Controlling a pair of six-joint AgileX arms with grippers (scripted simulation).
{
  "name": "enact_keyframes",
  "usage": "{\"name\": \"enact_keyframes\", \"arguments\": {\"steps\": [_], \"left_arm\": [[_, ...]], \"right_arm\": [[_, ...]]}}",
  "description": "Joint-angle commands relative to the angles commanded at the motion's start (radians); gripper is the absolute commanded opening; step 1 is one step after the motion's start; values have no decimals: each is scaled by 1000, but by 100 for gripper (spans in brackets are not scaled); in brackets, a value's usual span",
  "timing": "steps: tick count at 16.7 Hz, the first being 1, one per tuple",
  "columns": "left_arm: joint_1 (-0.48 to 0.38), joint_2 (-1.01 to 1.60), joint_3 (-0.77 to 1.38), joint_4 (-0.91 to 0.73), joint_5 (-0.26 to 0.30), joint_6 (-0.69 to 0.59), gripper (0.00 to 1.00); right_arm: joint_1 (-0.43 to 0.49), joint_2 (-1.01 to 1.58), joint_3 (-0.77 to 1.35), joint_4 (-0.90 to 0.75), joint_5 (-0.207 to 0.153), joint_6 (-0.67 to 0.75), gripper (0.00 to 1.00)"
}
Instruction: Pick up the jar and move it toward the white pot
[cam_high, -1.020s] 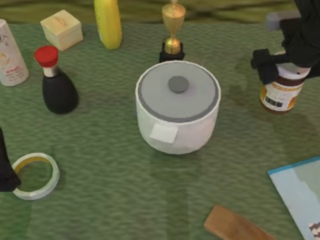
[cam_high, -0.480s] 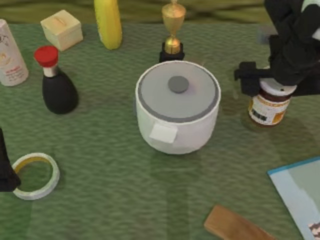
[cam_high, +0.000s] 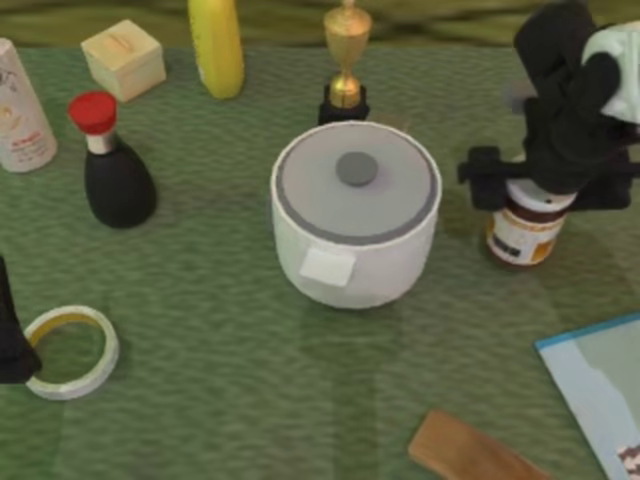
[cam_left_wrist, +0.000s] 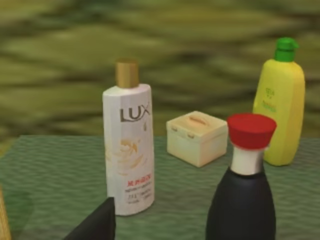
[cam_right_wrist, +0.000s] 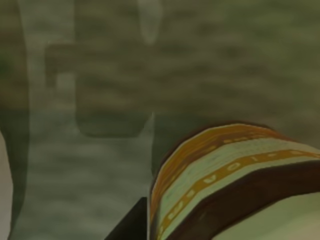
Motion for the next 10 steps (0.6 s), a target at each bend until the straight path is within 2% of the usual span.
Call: {"name": "enact_keyframes", "arguments": {"steps": [5, 10], "left_arm": [[0, 0, 0, 0, 0, 0, 100], [0, 0, 0, 0, 0, 0, 100]], "right_arm": [[1, 13, -13, 25, 1, -1, 0], [1, 13, -13, 25, 1, -1, 38]]}}
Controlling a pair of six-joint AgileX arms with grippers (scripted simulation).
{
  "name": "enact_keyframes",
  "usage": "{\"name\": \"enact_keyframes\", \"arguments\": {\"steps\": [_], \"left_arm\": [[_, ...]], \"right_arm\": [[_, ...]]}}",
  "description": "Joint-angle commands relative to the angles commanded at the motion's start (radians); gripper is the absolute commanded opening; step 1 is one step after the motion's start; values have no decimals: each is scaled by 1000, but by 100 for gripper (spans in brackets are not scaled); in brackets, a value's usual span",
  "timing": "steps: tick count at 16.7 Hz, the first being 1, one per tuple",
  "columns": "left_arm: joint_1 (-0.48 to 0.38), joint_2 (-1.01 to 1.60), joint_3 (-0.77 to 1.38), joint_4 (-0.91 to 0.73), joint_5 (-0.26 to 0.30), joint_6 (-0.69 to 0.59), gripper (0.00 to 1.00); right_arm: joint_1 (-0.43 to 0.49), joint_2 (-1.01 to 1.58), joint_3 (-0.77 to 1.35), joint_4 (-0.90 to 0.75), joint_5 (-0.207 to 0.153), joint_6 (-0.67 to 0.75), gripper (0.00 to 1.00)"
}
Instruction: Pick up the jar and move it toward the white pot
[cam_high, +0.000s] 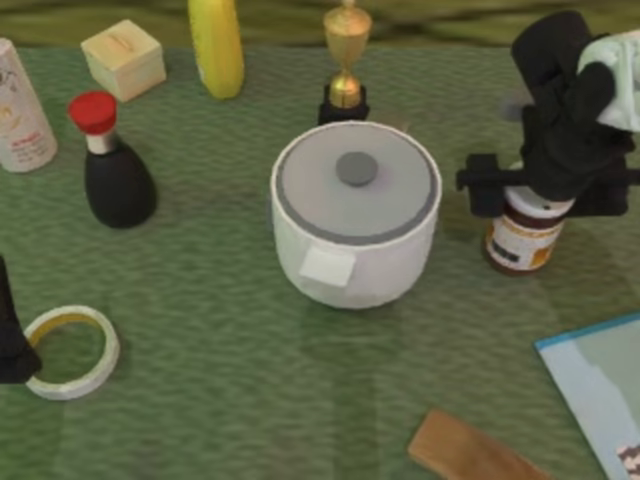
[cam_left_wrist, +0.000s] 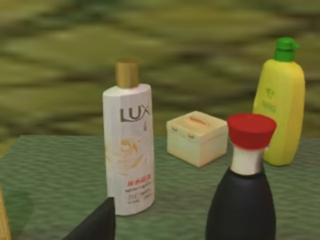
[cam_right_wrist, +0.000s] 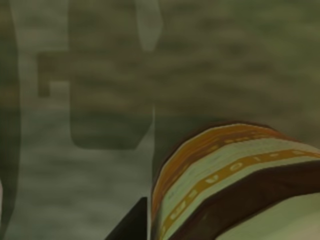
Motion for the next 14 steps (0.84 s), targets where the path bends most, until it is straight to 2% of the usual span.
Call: {"name": "enact_keyframes", "arguments": {"steps": [8, 14], "left_arm": [[0, 0, 0, 0, 0, 0, 100], [0, 0, 0, 0, 0, 0, 100]], "right_arm": [[0, 0, 0, 0, 0, 0, 98], [0, 0, 0, 0, 0, 0, 100]]}}
